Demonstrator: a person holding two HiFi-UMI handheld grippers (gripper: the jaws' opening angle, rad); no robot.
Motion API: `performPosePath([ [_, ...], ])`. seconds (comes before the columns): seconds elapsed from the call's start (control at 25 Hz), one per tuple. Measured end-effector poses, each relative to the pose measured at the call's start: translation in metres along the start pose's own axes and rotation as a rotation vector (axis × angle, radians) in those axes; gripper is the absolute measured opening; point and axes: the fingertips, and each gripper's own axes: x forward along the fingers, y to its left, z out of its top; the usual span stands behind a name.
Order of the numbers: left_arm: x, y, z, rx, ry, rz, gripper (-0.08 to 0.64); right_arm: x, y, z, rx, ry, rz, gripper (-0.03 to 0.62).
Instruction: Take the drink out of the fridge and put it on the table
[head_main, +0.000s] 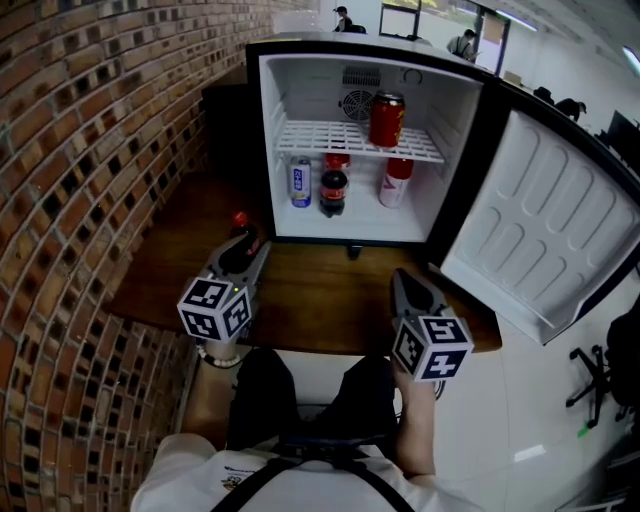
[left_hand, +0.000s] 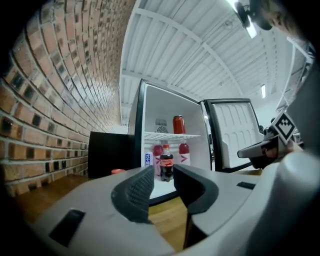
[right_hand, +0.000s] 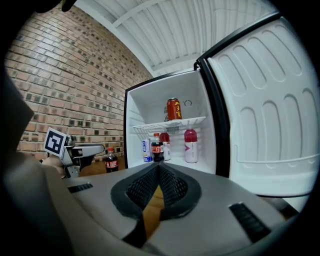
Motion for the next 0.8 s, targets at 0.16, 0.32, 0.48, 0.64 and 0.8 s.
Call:
performPosePath([
  [0.16, 0.010, -0.033, -0.005, -0.006, 0.006, -0.058, -0.003, -0.001, -0.002, 0.001, 0.002, -0.004, -0.002, -0.008],
  [0.32, 0.021, -0.066, -0.008, 0.000, 0.015, -0.117, -0.005, -0.001, -0.003, 0.000, -0.004, -0.002, -0.009, -0.008],
  [0.48, 0.029, -0.097, -0.011, 0.000, 0.027, -0.161, -0.005, -0.002, -0.001, -0.001, -0.017, 0.006, -0.011, -0.008],
  [0.64, 0.034, -0.114, -0.011, -0.006, 0.033, -0.184, -0.005, -0.002, -0.003, 0.004, -0.038, 0.000, -0.016, -0.008],
  [0.8, 0.034, -0.120, -0.016, -0.017, 0.045, -0.192, -0.005, -0.006, -0.004, 0.010, -0.070, -0.012, -0.032, -0.008],
])
